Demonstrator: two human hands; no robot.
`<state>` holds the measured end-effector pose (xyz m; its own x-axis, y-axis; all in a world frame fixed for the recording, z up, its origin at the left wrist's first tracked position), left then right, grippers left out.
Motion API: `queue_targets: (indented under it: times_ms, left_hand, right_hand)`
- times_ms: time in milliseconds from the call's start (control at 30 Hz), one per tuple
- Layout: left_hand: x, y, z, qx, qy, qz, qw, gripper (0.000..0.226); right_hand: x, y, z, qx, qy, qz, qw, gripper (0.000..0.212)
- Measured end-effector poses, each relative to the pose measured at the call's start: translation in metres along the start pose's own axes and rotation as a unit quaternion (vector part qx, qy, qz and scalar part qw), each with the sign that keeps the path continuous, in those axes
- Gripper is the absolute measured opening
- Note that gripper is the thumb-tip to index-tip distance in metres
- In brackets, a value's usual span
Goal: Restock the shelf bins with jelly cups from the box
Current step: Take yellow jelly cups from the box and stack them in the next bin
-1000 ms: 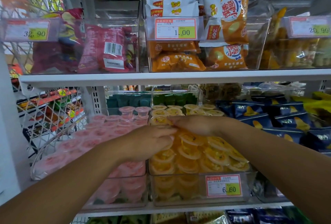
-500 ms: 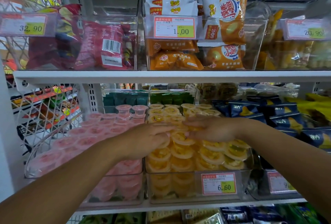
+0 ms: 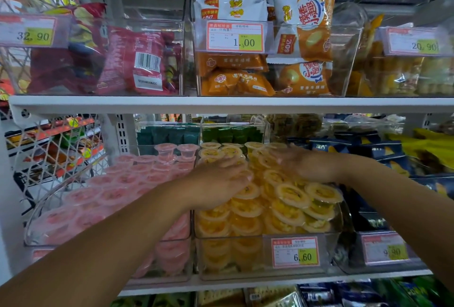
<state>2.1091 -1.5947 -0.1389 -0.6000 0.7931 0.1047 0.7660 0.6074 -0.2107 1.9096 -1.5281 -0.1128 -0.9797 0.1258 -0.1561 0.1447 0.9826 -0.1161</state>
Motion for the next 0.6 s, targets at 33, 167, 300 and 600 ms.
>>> queue_targets:
  times_ms: [33, 167, 300, 600]
  left_hand:
    - [0.0, -0.001, 0.002, -0.011, -0.013, 0.002, 1.0, 0.052]
    - [-0.004, -0.002, 0.004, -0.02, 0.005, -0.019, 1.0, 0.055]
    - [-0.006, -0.003, 0.004, -0.032, 0.004, -0.016, 0.999, 0.055]
    - [-0.011, -0.013, 0.003, 0.038, 0.008, -0.024, 0.999, 0.05]
  right_hand:
    - [0.003, 0.001, 0.004, -0.012, 0.02, 0.009, 1.0, 0.052]
    - [0.002, -0.003, 0.024, -0.013, 0.058, 0.002, 0.998, 0.052]
    - [-0.003, -0.007, 0.029, -0.014, 0.044, 0.002, 0.999, 0.052]
    - [0.004, 0.013, -0.022, 0.022, -0.157, 0.047, 0.986, 0.053]
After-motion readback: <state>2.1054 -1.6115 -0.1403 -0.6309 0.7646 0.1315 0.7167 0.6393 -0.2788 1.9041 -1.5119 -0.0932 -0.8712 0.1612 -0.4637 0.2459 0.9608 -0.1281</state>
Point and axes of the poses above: each hand's wrist, its own y-axis away from the middle knuckle, its own z-axis out of the palm, x = y × z, the point moved 2 cm from there along -y, towards the middle knuckle, and after that the axes turned 14 degrees about x, right-handed, at the moved point
